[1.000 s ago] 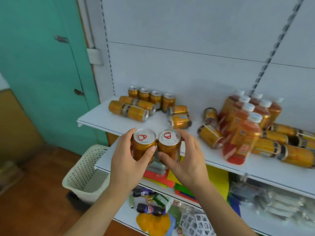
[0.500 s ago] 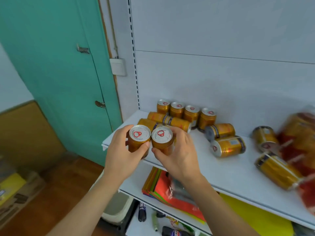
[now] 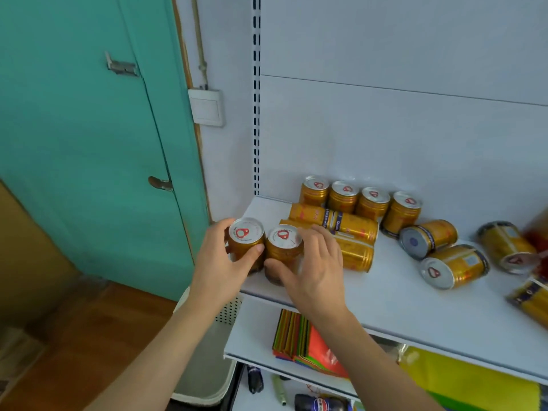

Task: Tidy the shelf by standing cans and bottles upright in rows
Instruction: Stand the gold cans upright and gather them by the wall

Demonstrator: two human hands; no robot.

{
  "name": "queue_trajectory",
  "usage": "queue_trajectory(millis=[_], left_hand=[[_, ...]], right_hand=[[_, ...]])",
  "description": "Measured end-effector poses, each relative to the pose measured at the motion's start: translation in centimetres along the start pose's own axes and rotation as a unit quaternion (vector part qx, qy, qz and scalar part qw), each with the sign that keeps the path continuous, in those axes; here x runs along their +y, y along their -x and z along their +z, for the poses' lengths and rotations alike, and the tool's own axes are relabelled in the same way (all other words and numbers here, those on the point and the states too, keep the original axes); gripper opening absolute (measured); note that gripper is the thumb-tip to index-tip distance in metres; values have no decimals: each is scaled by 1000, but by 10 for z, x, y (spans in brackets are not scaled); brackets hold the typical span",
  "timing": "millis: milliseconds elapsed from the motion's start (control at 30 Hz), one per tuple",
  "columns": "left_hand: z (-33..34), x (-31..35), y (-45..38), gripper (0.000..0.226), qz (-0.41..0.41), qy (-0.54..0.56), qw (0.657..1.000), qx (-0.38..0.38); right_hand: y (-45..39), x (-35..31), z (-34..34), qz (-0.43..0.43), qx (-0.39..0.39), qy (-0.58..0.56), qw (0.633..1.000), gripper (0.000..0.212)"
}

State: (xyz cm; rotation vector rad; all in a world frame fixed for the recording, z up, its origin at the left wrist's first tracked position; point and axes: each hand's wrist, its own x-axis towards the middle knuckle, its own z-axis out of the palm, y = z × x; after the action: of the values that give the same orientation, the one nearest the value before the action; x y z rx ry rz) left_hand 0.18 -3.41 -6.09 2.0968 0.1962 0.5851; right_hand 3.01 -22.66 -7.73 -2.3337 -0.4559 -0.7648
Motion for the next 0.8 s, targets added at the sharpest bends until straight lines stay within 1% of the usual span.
queue_trajectory(millis=[133,267,433,567,633,667,733,800], left_hand=[[-2,-17,-21,70,48,-7,997,-55],[-3,-28,-30,73,74,-10,992,-103],[1,-34,-45,73,84,-7,987,-139],[-1,-33,-44,84,81,-22,983,-162],[-5,-29,-40,91,94,-41,982,-159],[-7,-26,-38,93,112,-59,981,-145],[-11,-14,-34,94,164,-111,975,-106],[-11,1,-28,91,223,-143,961,-80]], right_hand=[[4,-8,9,-8,34,56,998,79],[10,-14,14,1,52,128,990,81],[12,-22,13,27,26,186,982,84],[14,-22,5,43,-21,223,974,94],[15,-23,0,50,-39,239,969,99],[16,-24,-3,54,-44,245,967,100],[20,-25,-8,62,-48,250,965,101],[27,-25,-15,70,-53,259,962,98]])
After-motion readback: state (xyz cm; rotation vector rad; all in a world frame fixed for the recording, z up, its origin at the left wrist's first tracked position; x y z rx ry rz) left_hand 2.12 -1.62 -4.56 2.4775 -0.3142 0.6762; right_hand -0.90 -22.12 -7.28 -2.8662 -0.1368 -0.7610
